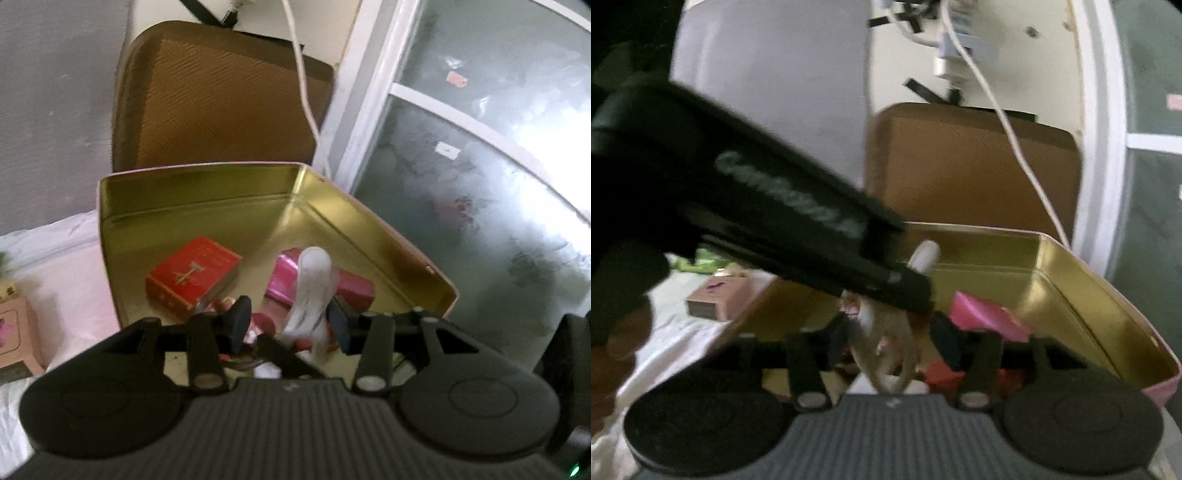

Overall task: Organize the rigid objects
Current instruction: 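Carry the white clip into the pink tin and open the right gripper, then move the right tool toward the brown cardboard box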

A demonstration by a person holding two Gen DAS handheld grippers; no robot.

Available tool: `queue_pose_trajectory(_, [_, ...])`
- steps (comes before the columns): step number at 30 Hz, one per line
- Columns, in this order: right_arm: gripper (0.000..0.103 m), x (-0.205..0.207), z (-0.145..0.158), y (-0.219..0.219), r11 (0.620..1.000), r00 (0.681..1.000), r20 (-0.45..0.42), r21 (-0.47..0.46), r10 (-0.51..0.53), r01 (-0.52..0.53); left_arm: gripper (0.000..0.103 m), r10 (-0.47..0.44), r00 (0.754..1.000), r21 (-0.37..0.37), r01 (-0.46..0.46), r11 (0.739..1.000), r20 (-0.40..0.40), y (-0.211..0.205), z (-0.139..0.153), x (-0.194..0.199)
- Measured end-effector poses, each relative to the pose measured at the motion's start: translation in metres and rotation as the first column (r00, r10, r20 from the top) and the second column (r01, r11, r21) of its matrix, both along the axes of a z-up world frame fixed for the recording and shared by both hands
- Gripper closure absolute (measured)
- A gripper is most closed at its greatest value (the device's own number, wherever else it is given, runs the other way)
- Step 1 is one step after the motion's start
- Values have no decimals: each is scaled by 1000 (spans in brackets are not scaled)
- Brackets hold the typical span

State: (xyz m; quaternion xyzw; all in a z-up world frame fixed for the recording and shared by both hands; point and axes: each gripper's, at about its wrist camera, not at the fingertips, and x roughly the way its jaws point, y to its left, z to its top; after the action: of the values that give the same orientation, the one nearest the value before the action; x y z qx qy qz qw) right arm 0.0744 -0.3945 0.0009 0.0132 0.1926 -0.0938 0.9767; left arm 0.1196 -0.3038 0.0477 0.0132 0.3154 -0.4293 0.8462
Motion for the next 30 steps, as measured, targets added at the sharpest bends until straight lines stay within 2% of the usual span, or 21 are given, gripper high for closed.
queue_pose_trajectory(3, [47,-10,-2,-3,1000,999,23,18,-25,24,53,25,1000,12,-25,1000,16,7,-1,-2])
queue_pose_trajectory(9, [47,-31,5,2,999,997,65,15,-51,51,53,71,996,-15,-70,997,47,35,9,-11])
queue_pose_trajectory(16, [47,-61,21,27,998,986,158,48,-48,41,53,148,984,-28,-146,989,98,91,14,-30])
queue_pose_trajectory(23, [47,-59,29,66,996,981,191,82,15,-31,53,280,952,-1,-282,959,127,150,11,-32])
queue_pose_trajectory(30, [47,-39,27,108,988,983,150,93,108,-123,53,386,917,-1,-388,922,102,202,1,-20])
